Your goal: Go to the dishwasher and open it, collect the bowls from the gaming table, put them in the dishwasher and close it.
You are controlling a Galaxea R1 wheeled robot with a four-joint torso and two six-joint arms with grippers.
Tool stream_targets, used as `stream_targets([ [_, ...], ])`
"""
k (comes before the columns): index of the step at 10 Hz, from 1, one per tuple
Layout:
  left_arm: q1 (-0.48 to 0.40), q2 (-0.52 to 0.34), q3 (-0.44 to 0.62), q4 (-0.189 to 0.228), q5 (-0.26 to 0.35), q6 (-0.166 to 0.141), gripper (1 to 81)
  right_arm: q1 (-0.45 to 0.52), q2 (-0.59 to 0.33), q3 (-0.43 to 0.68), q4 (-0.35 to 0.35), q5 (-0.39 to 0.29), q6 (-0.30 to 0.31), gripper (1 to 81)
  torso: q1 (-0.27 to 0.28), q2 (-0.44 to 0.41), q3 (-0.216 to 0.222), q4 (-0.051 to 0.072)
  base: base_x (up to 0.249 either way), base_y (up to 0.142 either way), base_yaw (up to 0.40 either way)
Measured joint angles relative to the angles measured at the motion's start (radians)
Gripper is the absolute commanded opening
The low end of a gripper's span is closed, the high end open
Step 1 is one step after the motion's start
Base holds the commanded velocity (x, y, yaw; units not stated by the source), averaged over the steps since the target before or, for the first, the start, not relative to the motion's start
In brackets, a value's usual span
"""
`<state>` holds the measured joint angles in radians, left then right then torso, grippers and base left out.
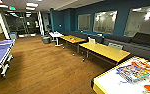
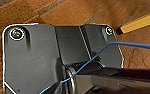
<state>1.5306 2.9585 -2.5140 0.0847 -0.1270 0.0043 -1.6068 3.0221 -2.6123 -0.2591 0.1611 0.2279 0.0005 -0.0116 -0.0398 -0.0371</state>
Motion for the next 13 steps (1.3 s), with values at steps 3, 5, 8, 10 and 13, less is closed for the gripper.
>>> stream_targets([
  [3, 0.0, -0.003, 0.0, 0.0, 0.0, 0.0, 81.1, 0.0, 0.0, 0.0, 0.0, 0.0, 0.0, 81.1, 0.0, 0.0, 0.0, 0.0, 0.114, 0.0, 0.0],
  [5, 0.0, -0.003, 0.0, -0.001, 0.0, 0.0, 81.1, 0.0, 0.0, 0.0, 0.0, 0.0, 0.0, 81.1, 0.0, 0.0, 0.0, 0.0, 0.114, 0.0, 0.0],
  [8, 0.0, -0.003, 0.0, -0.001, 0.0, 0.0, 81.1, 0.0, 0.0, 0.0, 0.0, 0.0, 0.0, 81.1, 0.0, 0.0, 0.0, 0.0, 0.109, 0.0, 0.0],
  [10, 0.0, -0.003, 0.0, -0.001, 0.0, 0.0, 81.1, 0.0, 0.0, 0.0, 0.0, 0.0, 0.0, 81.1, 0.0, 0.0, 0.0, 0.0, 0.102, 0.0, 0.0],
  [13, 0.0, -0.003, 0.0, -0.001, 0.0, 0.0, 81.1, 0.0, 0.0, 0.0, 0.0, 0.0, 0.0, 81.1, 0.0, 0.0, 0.0, 0.0, 0.088, 0.0, 0.0],
])
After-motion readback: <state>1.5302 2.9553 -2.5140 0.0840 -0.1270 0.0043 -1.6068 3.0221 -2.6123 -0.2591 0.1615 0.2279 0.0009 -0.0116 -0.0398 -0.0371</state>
